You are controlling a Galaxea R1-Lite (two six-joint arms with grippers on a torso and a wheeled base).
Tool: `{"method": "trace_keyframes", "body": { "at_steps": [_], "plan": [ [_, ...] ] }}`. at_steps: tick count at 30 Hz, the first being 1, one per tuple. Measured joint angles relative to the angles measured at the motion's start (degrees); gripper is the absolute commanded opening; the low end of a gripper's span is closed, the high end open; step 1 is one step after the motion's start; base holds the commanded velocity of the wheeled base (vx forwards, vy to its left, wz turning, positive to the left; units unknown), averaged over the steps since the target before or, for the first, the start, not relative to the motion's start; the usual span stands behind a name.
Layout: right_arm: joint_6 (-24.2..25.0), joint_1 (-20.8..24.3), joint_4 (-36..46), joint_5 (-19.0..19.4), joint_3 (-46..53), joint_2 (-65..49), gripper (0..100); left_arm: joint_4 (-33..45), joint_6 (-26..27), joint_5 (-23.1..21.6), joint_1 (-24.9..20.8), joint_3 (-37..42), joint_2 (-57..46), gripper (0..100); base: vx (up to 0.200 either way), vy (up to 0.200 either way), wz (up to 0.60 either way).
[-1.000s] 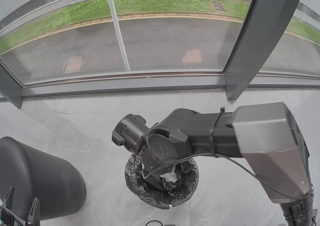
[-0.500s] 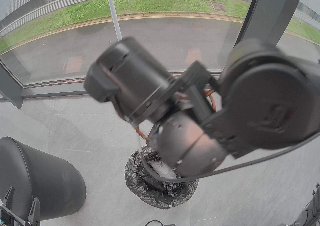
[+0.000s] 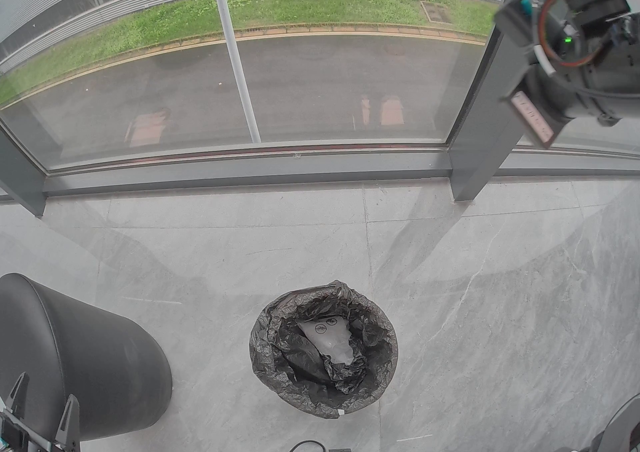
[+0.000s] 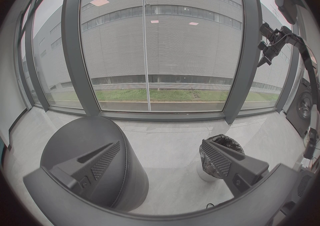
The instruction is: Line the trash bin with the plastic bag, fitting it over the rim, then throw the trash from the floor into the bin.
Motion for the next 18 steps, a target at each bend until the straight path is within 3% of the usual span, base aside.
{"method": "trace_keyframes", "body": {
  "at_steps": [6,10,14,18],
  "plan": [
    [-1.1,-16.6,8.4,2.3,0.0,-7.8,0,0.0,0.0,0.0,0.0,0.0,0.0,100,0.000,0.000,0.00],
    [-2.8,-28.1,18.7,4.5,0.0,-14.0,0,0.0,0.0,0.0,0.0,0.0,0.0,100,0.000,0.000,0.00],
    [-4.8,-39.2,27.7,9.5,0.0,-21.9,0,0.0,0.0,0.0,0.0,0.0,0.0,100,0.000,0.000,0.00],
    [-6.5,-46.5,31.9,15.0,0.0,-31.4,0,0.0,0.0,0.0,0.0,0.0,0.0,100,0.000,0.000,0.00]
  ]
}}
